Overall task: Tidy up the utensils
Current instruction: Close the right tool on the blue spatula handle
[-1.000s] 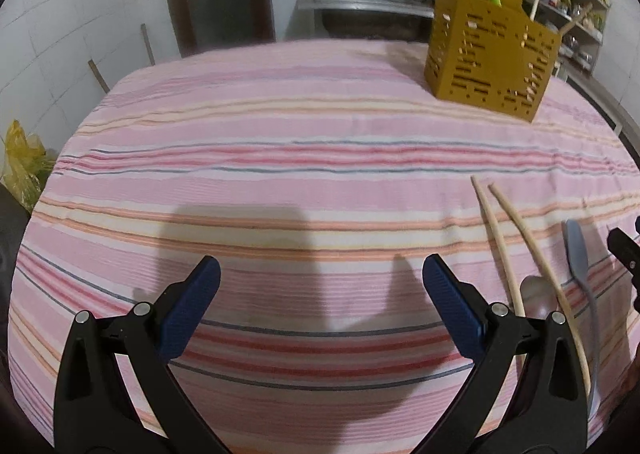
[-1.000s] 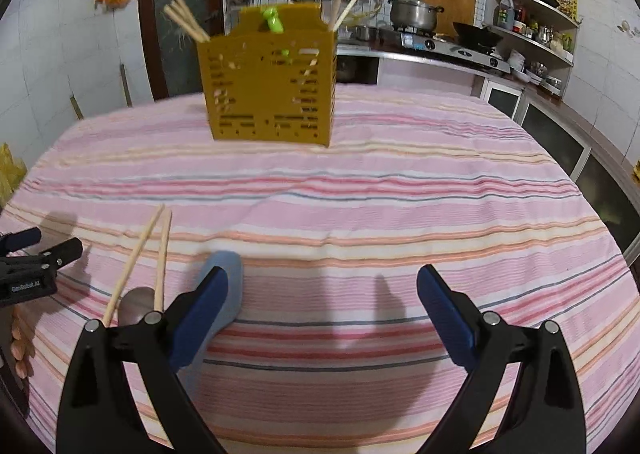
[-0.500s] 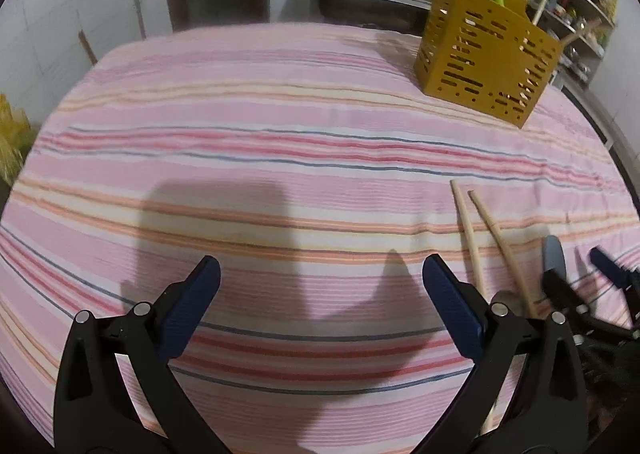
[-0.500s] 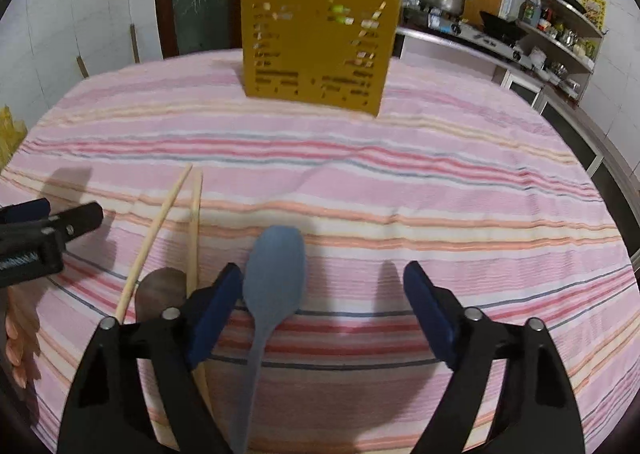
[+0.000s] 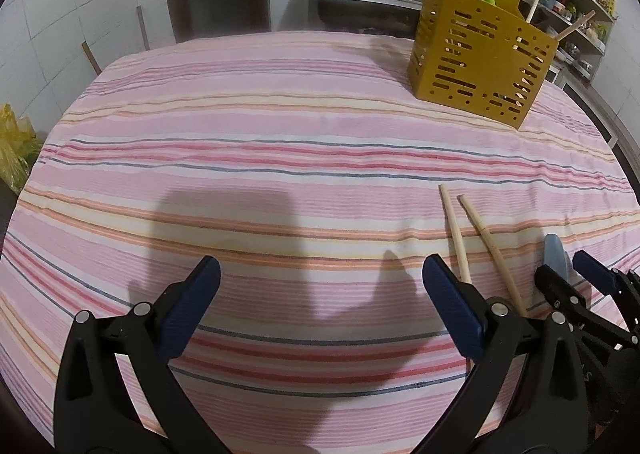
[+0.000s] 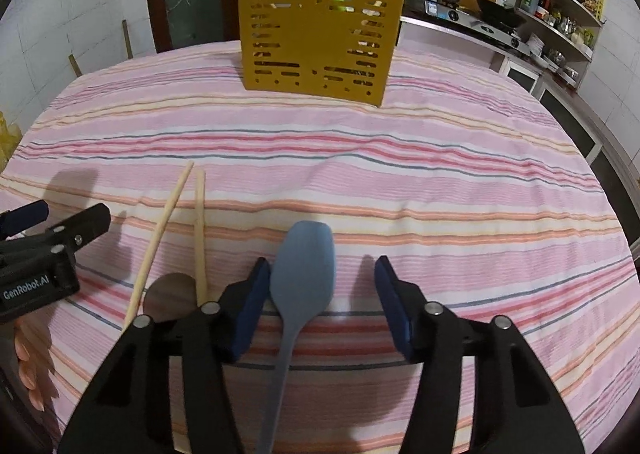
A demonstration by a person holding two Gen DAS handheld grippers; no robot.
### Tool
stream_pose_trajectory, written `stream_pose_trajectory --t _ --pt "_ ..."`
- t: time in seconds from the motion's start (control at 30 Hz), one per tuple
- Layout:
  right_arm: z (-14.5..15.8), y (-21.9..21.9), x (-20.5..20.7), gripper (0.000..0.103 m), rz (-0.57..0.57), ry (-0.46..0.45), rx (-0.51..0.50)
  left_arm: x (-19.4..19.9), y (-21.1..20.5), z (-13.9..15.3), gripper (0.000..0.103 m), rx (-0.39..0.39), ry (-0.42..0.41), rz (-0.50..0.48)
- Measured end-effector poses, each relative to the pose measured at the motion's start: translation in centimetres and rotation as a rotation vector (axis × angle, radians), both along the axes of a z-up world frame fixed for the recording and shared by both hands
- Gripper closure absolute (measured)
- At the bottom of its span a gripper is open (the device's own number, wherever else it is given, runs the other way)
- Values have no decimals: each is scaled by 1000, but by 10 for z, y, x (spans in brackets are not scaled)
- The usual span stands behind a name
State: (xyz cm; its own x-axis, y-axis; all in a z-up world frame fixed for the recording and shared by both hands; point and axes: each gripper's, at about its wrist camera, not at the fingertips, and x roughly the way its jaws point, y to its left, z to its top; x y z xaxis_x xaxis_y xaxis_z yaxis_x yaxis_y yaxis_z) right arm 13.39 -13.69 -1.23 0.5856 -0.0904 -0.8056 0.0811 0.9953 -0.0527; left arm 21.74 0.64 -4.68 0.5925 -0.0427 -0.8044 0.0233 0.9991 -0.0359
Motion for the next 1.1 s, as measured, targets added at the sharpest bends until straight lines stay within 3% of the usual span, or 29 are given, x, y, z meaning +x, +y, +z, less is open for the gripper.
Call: stream_pose_trajectory --t 0.2,0.27,0.3,0.7,0.87,0.93,0.97,1.1 --pt "-1 4 2 50 -10 3 -3 2 -2 -3 5 -15 11 1" --pt "-2 2 3 68 -1 3 9 5 -7 -2 5 -16 16 -1" --pt "-3 0 4 69 -1 4 19 5 -9 -1 5 -19 16 -3" --pt "0 -53 3 69 18 -14 73 9 -48 -7 5 5 32 -61" --pt "2 -67 9 66 26 -21 72 11 -59 -14 13 45 52 -71" --pt "4 -68 10 50 14 -27 76 10 -64 -14 19 61 46 -88" --pt "4 -67 11 47 14 -28 73 10 -66 -13 22 63 46 -95" --pt "3 -66 14 46 -6 -9 67 11 -70 -11 34 54 55 -117"
